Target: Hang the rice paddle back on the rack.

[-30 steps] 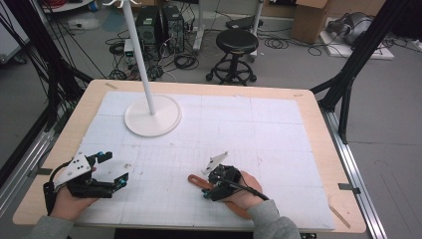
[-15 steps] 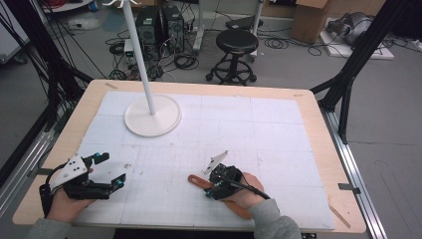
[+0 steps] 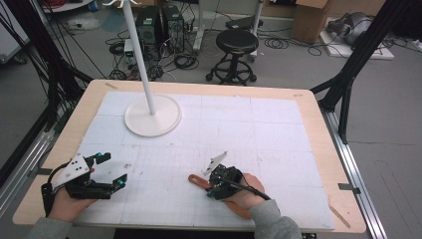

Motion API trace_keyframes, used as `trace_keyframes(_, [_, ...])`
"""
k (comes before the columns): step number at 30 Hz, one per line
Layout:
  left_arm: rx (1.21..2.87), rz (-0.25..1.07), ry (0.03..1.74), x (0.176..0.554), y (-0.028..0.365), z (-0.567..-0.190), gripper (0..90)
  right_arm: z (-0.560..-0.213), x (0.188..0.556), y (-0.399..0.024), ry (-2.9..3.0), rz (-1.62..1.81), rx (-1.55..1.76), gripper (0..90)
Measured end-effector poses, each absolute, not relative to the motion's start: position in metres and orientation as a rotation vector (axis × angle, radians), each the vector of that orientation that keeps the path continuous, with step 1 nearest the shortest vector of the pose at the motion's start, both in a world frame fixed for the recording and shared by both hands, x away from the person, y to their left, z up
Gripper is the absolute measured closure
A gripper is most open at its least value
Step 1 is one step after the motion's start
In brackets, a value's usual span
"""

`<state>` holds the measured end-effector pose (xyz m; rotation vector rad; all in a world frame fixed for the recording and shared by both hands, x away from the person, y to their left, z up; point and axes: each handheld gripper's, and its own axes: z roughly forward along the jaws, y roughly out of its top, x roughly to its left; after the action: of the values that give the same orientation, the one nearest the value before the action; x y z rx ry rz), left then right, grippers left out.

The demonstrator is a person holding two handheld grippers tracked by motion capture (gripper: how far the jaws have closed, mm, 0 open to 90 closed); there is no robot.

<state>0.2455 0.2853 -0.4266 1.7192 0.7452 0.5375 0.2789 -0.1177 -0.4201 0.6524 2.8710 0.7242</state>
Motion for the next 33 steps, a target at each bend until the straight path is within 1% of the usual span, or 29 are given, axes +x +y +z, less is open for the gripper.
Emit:
trace_keyframes(17, [1.727,0.549,0.751,0.242,0.289,-0.427,5.6,-0.418,0.279,-0.120,2.859,0.772,0.611,64.0])
trace_keyframes(33, [1.741,0.555,0.751,0.241,0.288,-0.427,5.6,-0.390,0.274,-0.142,2.737,0.969,0.639,64.1])
